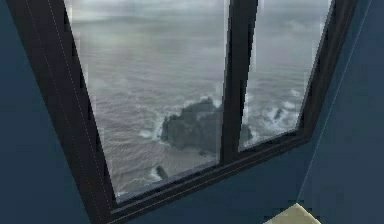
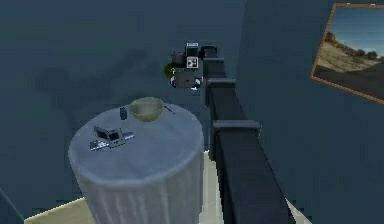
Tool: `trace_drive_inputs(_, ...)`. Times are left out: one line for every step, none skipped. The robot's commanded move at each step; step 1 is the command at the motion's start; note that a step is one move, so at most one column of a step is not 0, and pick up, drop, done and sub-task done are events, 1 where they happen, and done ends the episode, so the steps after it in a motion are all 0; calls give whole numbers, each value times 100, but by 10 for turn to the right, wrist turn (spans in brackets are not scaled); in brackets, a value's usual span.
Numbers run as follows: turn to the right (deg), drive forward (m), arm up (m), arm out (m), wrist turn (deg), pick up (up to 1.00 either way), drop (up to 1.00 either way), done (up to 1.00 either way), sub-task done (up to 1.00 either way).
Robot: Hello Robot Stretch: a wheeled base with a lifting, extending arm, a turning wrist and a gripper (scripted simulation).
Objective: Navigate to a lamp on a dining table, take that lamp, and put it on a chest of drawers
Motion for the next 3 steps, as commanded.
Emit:
trace_drive_inputs(0, 0, 0, 0, -450, 0, 0, 0, 0)
trace_drive_inputs(0, 0, 0, 0, -450, 0, 0, 0, 0)
trace_drive_inputs(0, 0, 0, 0, -420, 0, 0, 0, 0)
